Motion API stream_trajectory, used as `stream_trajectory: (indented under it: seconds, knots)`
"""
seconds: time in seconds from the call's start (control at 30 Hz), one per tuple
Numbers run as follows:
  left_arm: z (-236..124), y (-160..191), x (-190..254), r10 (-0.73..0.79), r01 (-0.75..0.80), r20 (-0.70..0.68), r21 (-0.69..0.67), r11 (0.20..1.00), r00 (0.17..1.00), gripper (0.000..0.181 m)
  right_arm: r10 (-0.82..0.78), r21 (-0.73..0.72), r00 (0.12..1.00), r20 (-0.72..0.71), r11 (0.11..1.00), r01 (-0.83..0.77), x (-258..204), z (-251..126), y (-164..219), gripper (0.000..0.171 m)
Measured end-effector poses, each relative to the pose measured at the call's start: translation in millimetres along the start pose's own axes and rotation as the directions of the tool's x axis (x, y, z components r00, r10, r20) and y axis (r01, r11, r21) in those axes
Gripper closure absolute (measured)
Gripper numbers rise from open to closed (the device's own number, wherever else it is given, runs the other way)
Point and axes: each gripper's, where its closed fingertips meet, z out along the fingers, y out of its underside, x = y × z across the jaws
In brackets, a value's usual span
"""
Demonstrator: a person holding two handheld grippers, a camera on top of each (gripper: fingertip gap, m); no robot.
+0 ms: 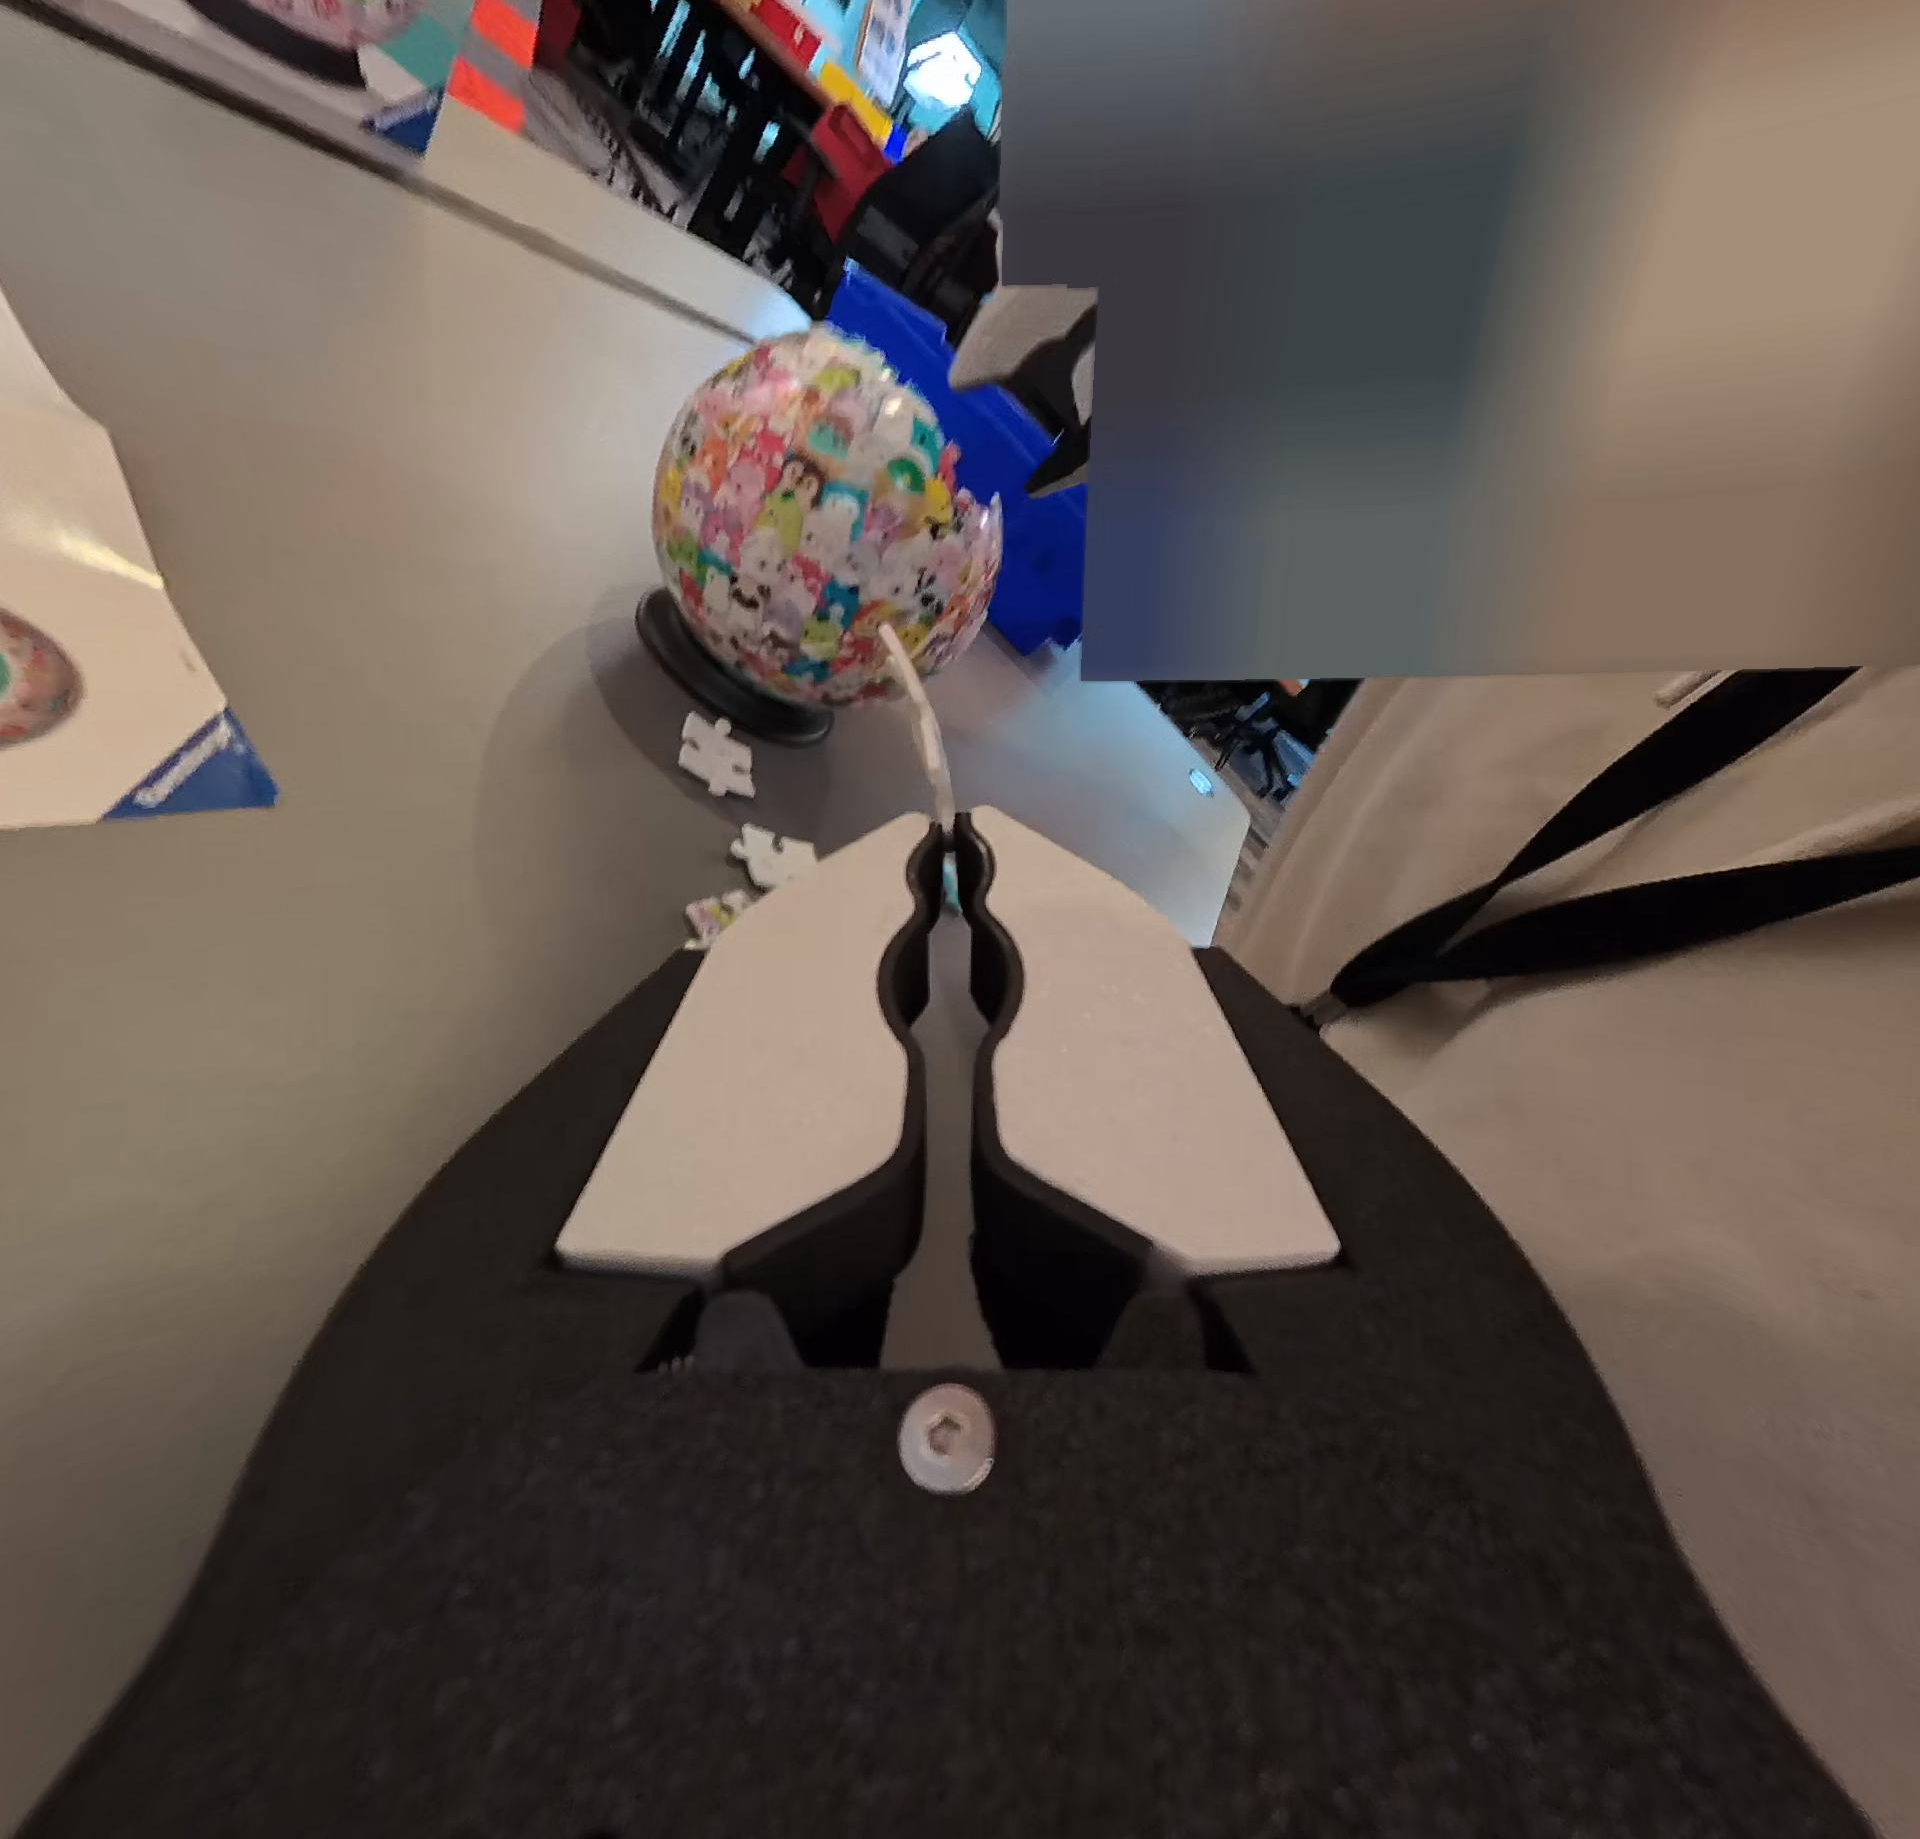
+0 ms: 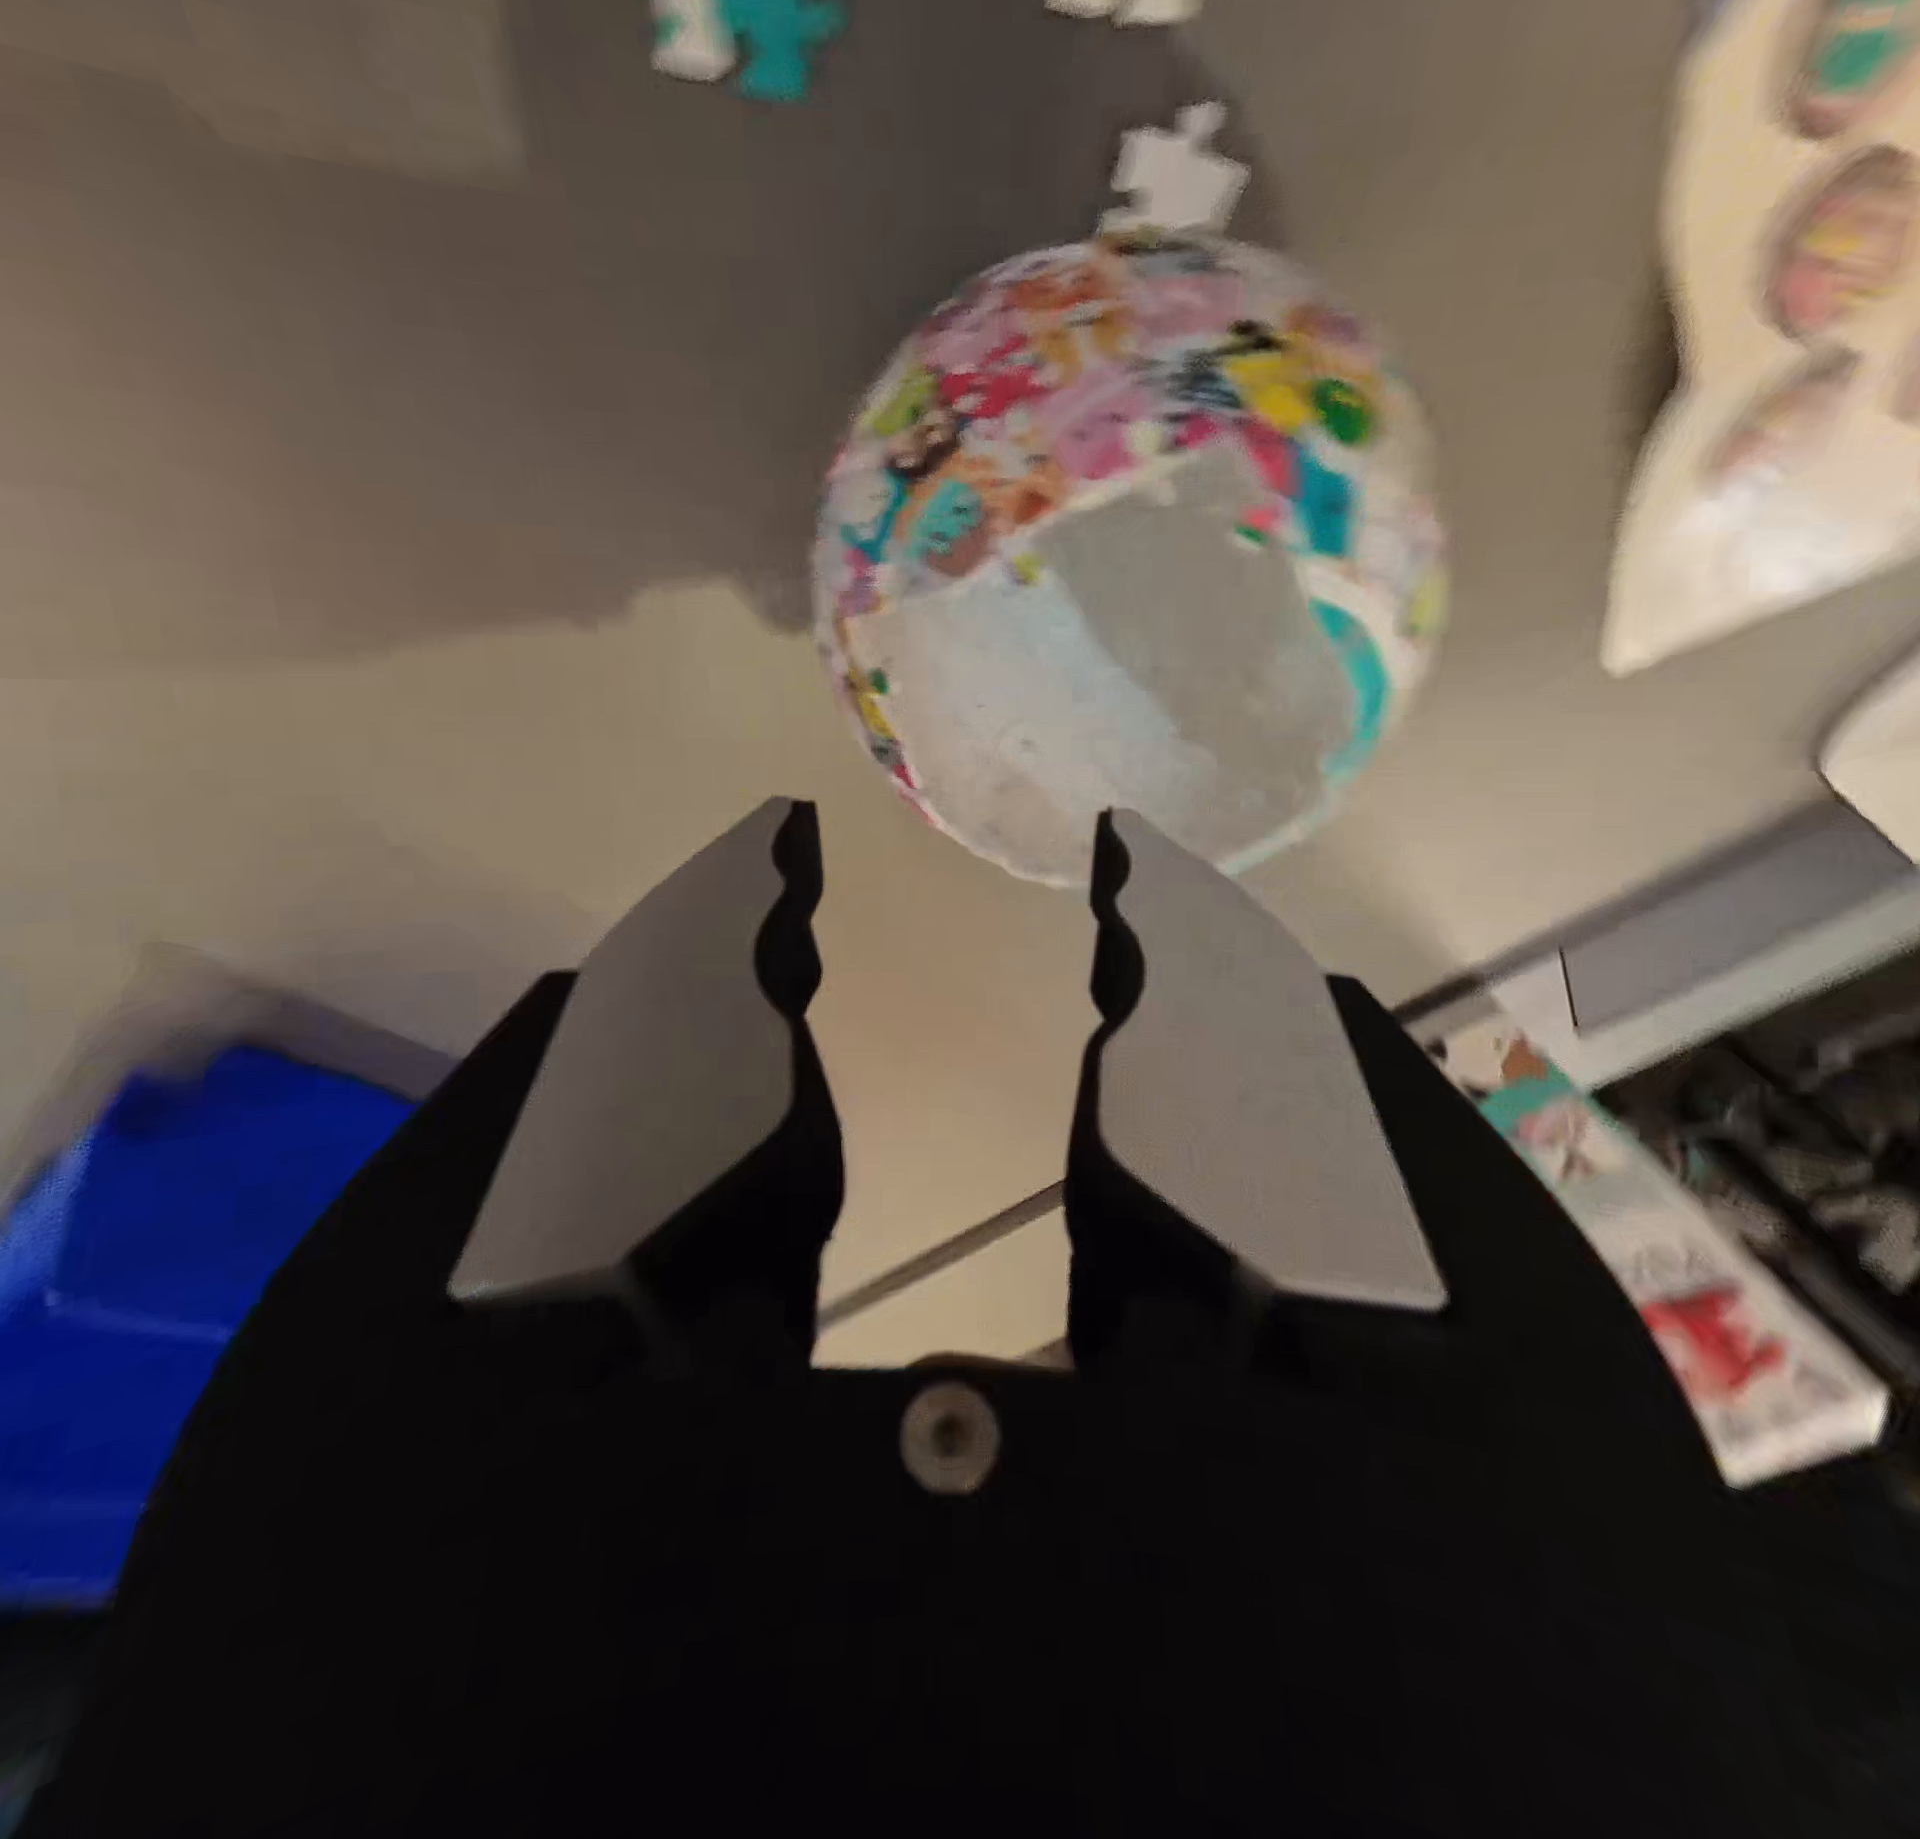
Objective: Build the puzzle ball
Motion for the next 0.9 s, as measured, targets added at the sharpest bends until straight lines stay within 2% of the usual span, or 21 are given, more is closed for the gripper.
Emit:
stream_trajectory:
  seconds: [0.07, 0.13, 0.2, 0.27, 0.33, 0.43, 0.53, 0.6, 0.73, 0.8, 0.83, 0.9]
  knots:
    - [0.5, -5.1, 3.6, 0.001, -0.001, -0.022, 0.024, 1.0, 1.0, 0.18, 0.203, 0.063, 0.975, -0.086, 0.978, -0.198, 4.0, -14.1, 1.7, 0.12]
    - [3.1, -7.3, 6.3, 0.003, -0.002, -0.038, 0.033, 0.999, 0.999, 0.18, 0.43, 0.174, 0.893, -0.133, 0.897, -0.406, 0.6, -22.7, 1.9, 0.12]
    - [7.5, -7.6, 10.0, 0.01, -0.008, -0.053, 0.03, 1.0, 0.999, 0.18, 0.624, 0.328, 0.771, -0.126, 0.76, -0.561, -9.6, -28.3, -5.1, 0.124]
    - [13.8, -6.9, 15.6, 0.023, -0.021, -0.071, 0.024, 0.999, 0.997, 0.18, 0.776, 0.489, 0.62, -0.115, 0.588, -0.645, -19.1, -31.6, -10.0, 0.128]
    - [21.5, -5.0, 22.5, 0.03, -0.029, -0.095, 0.016, 0.999, 0.995, 0.18, 0.88, 0.611, 0.464, -0.105, 0.425, -0.668, -32.4, -28.4, -9.1, 0.129]
    - [33.4, -2.2, 35.5, 0.044, -0.043, -0.141, 0.01, 0.999, 0.989, 0.18, 0.972, 0.789, 0.233, -0.041, 0.175, -0.589, -47.8, -23.0, -6.9, 0.131]
    - [45.1, -1.5, 45.6, 0.054, -0.052, -0.173, 0.017, 0.999, 0.983, 0.18, 0.992, 0.887, 0.088, 0.091, -0.041, -0.46, -61.3, -17.9, -8.5, 0.128]
    - [52.4, 0.4, 49.2, 0.059, -0.057, -0.179, 0.018, 0.998, 0.982, 0.18, 0.989, 0.912, 0.055, 0.139, -0.106, -0.397, -71.1, -12.7, -11.8, 0.128]
    - [64.3, 6.9, 50.8, 0.011, -0.007, -0.162, 0.022, 1.0, 0.987, 0.18, 0.989, 0.928, 0.047, 0.144, -0.118, -0.354, -91.7, -1.0, -23.7, 0.127]
    - [69.7, 8.3, 58.3, -0.02, 0.025, -0.166, 0.028, 0.999, 0.986, 0.18, 0.981, 0.943, 0.027, 0.19, -0.175, -0.285, -98.9, -5.1, -27.5, 0.127]
    - [73.5, 9.8, 62.6, -0.025, 0.029, -0.159, 0.025, 0.999, 0.987, 0.18, 0.974, 0.938, 0.043, 0.224, -0.203, -0.28, -100.1, -9.7, -31.1, 0.123]
    - [84.9, 12.9, 71.2, -0.019, 0.02, -0.139, 0.009, 1.0, 0.99, 0.18, 0.963, 0.935, 0.092, 0.255, -0.221, -0.277, -101.3, -18.4, -38.0, 0.127]
